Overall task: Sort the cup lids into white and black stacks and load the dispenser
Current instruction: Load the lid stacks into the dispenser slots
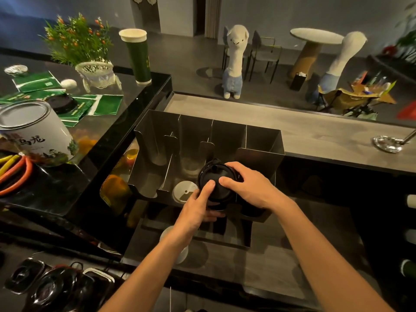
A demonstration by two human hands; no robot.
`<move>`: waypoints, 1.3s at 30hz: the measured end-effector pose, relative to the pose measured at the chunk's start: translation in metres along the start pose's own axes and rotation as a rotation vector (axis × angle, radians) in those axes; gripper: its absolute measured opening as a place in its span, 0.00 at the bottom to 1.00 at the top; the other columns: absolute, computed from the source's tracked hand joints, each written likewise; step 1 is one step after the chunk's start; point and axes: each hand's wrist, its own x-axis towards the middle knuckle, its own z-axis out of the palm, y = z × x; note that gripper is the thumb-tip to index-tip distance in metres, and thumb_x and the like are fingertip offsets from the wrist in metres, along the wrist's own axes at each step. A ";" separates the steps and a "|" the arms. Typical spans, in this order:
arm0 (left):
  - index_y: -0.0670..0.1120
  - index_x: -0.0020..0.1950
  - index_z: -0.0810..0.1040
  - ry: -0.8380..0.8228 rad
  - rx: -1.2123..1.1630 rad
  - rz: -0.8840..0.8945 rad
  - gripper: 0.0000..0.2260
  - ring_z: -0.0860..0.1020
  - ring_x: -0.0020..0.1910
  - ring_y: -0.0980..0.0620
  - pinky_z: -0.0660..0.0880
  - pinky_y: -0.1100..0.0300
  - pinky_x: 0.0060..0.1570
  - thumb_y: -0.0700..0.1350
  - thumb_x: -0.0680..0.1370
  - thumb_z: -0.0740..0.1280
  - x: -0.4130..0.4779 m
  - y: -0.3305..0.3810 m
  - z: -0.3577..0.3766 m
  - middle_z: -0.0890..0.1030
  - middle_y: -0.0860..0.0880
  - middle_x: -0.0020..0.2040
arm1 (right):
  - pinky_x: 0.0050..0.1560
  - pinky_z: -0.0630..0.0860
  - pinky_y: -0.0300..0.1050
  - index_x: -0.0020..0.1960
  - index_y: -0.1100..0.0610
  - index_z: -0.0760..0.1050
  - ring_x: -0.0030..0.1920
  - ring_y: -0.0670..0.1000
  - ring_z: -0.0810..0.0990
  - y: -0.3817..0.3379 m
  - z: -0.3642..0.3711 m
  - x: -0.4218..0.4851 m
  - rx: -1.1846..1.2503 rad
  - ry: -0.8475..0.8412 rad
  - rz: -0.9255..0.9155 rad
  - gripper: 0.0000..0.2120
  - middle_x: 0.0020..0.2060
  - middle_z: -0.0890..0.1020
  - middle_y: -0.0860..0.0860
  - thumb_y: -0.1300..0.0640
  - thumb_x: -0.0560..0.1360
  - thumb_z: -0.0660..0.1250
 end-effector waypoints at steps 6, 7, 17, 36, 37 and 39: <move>0.52 0.74 0.69 0.066 0.066 -0.021 0.29 0.87 0.45 0.47 0.81 0.45 0.59 0.69 0.81 0.52 0.008 -0.003 0.011 0.86 0.47 0.55 | 0.71 0.64 0.54 0.73 0.44 0.68 0.61 0.50 0.76 -0.003 -0.005 0.015 -0.228 0.010 -0.050 0.33 0.57 0.81 0.46 0.27 0.75 0.53; 0.52 0.74 0.69 0.075 0.084 -0.016 0.30 0.87 0.45 0.48 0.81 0.45 0.58 0.69 0.81 0.51 0.009 -0.003 0.013 0.85 0.47 0.55 | 0.70 0.66 0.54 0.73 0.44 0.68 0.58 0.50 0.78 -0.003 -0.005 0.016 -0.220 -0.001 -0.057 0.34 0.55 0.81 0.45 0.27 0.74 0.53; 0.52 0.82 0.57 0.157 0.192 -0.035 0.38 0.87 0.40 0.53 0.82 0.46 0.55 0.73 0.78 0.49 0.016 -0.015 0.028 0.83 0.49 0.57 | 0.47 0.77 0.45 0.67 0.46 0.68 0.44 0.47 0.79 -0.014 -0.012 0.027 -0.340 -0.175 -0.025 0.24 0.46 0.80 0.47 0.34 0.77 0.58; 0.45 0.53 0.78 0.312 0.881 -0.076 0.43 0.84 0.39 0.51 0.80 0.46 0.51 0.76 0.75 0.37 0.032 -0.015 0.021 0.85 0.49 0.39 | 0.49 0.76 0.47 0.76 0.52 0.60 0.45 0.50 0.79 -0.022 -0.012 0.036 -0.511 -0.240 -0.023 0.27 0.46 0.80 0.49 0.39 0.82 0.54; 0.45 0.48 0.79 0.328 0.941 -0.038 0.44 0.84 0.38 0.51 0.79 0.49 0.49 0.76 0.74 0.36 0.033 -0.017 0.019 0.84 0.49 0.37 | 0.48 0.76 0.47 0.76 0.53 0.60 0.45 0.50 0.79 -0.022 -0.011 0.036 -0.521 -0.242 -0.021 0.27 0.45 0.79 0.49 0.40 0.82 0.53; 0.45 0.41 0.80 0.347 1.045 0.020 0.44 0.83 0.36 0.51 0.75 0.54 0.42 0.75 0.76 0.36 0.033 -0.017 0.017 0.83 0.49 0.34 | 0.46 0.73 0.47 0.76 0.53 0.61 0.43 0.49 0.77 -0.022 -0.010 0.036 -0.526 -0.255 -0.010 0.25 0.44 0.78 0.49 0.42 0.83 0.53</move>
